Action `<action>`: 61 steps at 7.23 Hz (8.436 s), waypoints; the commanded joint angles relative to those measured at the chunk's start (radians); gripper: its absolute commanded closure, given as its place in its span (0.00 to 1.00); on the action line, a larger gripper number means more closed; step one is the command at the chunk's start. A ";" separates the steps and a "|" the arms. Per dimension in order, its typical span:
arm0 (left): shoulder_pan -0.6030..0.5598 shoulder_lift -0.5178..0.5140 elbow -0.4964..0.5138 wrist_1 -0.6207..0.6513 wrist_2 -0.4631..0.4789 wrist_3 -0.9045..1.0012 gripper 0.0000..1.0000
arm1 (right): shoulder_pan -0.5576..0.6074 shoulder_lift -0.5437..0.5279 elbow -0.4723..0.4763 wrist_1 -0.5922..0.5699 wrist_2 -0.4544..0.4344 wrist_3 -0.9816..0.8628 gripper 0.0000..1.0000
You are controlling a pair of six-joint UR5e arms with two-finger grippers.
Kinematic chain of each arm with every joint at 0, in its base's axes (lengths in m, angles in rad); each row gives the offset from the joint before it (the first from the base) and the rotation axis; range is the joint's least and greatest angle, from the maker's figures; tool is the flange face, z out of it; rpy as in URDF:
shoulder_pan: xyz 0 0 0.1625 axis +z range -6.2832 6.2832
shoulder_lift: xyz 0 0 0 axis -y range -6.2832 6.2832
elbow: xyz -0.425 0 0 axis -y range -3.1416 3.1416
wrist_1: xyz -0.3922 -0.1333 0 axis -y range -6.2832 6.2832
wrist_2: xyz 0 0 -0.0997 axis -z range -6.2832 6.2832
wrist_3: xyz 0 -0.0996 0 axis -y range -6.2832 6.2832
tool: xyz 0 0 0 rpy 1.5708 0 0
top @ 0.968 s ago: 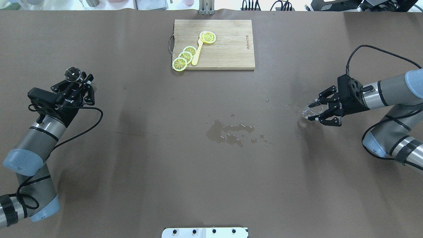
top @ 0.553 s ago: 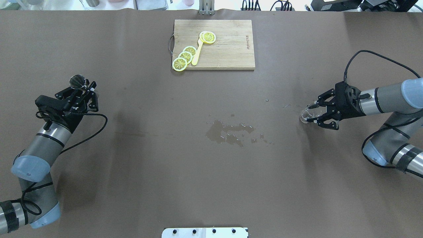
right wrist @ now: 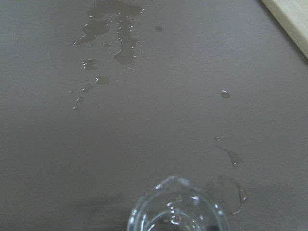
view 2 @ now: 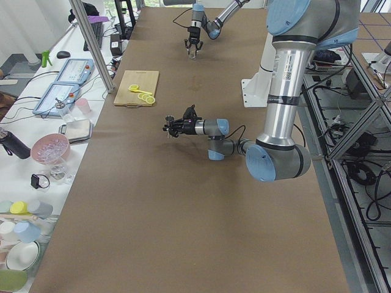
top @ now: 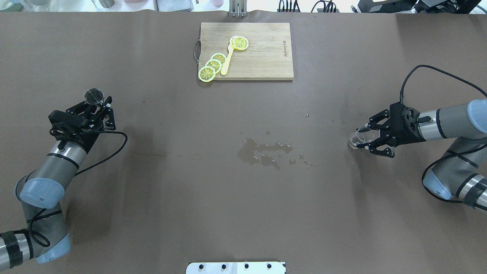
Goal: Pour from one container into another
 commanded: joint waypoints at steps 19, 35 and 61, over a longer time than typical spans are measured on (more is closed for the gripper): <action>0.061 -0.003 0.006 0.132 0.118 -0.200 1.00 | 0.165 0.052 0.101 -0.286 0.082 0.095 0.00; 0.084 -0.008 -0.007 0.219 0.186 -0.366 1.00 | 0.646 0.092 0.098 -1.649 -0.057 0.098 0.00; 0.103 -0.011 -0.028 0.224 0.189 -0.378 0.02 | 0.754 -0.219 0.455 -1.632 0.058 0.098 0.00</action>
